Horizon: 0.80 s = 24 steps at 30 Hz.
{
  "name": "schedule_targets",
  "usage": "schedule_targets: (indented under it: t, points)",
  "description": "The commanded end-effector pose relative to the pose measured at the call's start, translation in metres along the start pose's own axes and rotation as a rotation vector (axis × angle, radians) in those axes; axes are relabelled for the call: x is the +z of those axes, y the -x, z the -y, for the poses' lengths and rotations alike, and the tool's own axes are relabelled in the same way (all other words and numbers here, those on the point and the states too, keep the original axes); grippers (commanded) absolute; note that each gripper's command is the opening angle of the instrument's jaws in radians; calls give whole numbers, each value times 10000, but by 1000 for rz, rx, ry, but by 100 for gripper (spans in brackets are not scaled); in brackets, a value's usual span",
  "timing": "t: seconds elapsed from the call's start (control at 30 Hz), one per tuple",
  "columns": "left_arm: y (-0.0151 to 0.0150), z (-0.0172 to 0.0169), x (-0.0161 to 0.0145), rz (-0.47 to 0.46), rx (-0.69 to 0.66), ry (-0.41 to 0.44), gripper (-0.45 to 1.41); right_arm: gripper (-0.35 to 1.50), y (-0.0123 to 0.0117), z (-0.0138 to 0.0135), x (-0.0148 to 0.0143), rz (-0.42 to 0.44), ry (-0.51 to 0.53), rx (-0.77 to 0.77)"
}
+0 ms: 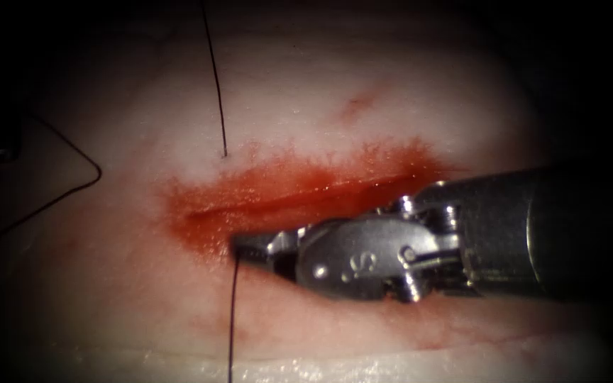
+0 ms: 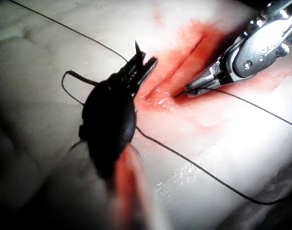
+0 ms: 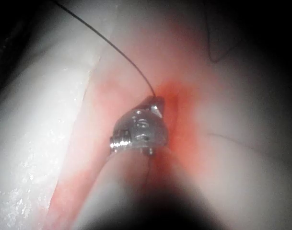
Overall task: Wound Closure
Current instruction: Grasp suture with right hand near the wound and pull away to lengthen working end. Repeat until only a short tail remains.
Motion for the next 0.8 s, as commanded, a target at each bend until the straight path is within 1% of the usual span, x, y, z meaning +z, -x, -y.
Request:
schedule_targets:
  t: [0.03, 0.17, 0.23, 0.27, 0.3, 0.33, 0.37, 0.4, 0.43, 0.53, 0.63, 0.7, 0.73, 0.8]
  points:
    - [6, 1, 6, 0, 0, 1, -45, -35, -4, 5, 5, -8, -1, 0]
    - [6, 1, 5, -1, 0, 2, -45, -35, -7, 12, -4, -3, 3, -4]
    - [6, 2, 6, -1, 0, 2, -45, -35, -15, 30, -25, -1, -3, -12]
    - [6, 2, 6, -1, 0, 2, -45, -35, -18, 35, -31, -2, -5, -14]
    - [6, 2, 6, -1, 0, 2, -45, -35, -18, 35, -31, -2, -5, -14]
    - [6, 2, 6, -1, 0, 2, -45, -35, -22, 44, -40, -1, -4, -17]
    - [6, 2, 6, -1, 0, 2, -45, -35, -35, 64, -61, -5, -13, -22]
    - [6, 2, 6, -1, 0, 2, -45, -35, -43, 74, -69, -4, -18, -25]
    - [6, 3, 6, -1, 0, 2, -45, -35, -58, 91, -83, -8, -24, -28]
    - [6, 3, 6, -1, -6, 2, -45, -35, -79, 113, -99, -11, -31, -32]
    - [6, 3, 6, -1, -6, 2, -45, -35, -110, 140, -118, 2, -57, -40]
    - [6, 3, 6, -1, -6, 2, -45, -35, -122, 150, -123, 5, -79, -45]
    - [6, 3, 6, -1, -6, 2, -45, -35, -122, 150, -123, 5, -79, -45]
    - [6, 3, 6, 0, -6, -1, -45, -35, -135, 162, -126, 12, -116, -57]
